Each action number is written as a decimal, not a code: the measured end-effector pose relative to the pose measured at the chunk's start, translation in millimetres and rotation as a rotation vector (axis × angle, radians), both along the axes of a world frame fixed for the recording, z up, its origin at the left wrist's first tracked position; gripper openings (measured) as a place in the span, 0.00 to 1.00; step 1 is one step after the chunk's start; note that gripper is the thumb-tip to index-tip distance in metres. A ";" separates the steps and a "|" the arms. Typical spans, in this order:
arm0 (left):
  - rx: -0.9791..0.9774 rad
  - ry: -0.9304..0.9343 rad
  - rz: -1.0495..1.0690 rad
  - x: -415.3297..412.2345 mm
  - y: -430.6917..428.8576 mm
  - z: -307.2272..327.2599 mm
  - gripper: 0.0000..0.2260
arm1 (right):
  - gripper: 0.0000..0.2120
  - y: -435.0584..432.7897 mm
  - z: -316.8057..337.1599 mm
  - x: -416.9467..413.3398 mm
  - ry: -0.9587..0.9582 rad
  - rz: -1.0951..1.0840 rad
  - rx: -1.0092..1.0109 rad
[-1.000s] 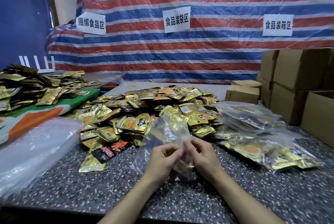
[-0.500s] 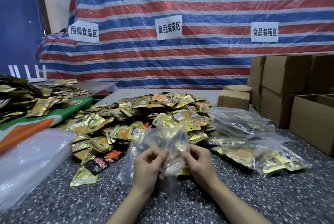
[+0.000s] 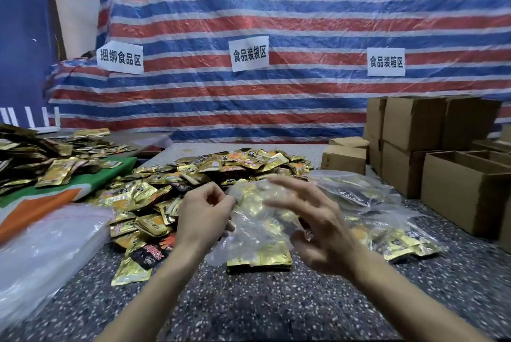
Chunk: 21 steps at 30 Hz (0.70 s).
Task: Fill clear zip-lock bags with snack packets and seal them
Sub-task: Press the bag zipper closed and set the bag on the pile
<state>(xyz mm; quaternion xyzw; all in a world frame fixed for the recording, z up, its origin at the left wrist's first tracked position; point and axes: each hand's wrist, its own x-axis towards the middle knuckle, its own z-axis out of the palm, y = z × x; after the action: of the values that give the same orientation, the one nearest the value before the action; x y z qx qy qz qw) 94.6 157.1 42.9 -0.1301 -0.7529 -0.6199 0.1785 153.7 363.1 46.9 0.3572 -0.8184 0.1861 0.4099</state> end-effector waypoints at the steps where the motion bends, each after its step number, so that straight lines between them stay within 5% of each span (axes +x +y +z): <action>1: 0.005 -0.011 -0.032 2.5 0.5 3.7 0.11 | 0.23 1.7 8.7 7.4 -0.009 -0.015 0.142; 5: 0.001 0.027 -0.069 11.1 6.4 17.0 0.08 | 0.13 11.7 31.6 26.7 -0.209 -0.115 0.456; 13: -0.057 0.160 0.118 9.9 20.2 7.6 0.09 | 0.06 33.1 44.8 48.8 -0.171 -0.086 0.393; 18: 0.231 -0.108 -0.408 -4.6 26.5 -11.6 0.12 | 0.05 42.1 37.6 51.1 -0.222 -0.071 0.342; 21: 0.122 -0.115 -0.316 -23.5 23.8 -32.5 0.08 | 0.05 48.6 39.9 54.4 -0.208 -0.101 0.291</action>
<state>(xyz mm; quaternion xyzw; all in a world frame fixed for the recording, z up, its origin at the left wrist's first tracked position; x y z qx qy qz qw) 71.1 180.9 10.4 -0.1998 -0.6932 -0.6911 0.0430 208.2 411.7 86.8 0.3503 -0.8914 0.0808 0.2760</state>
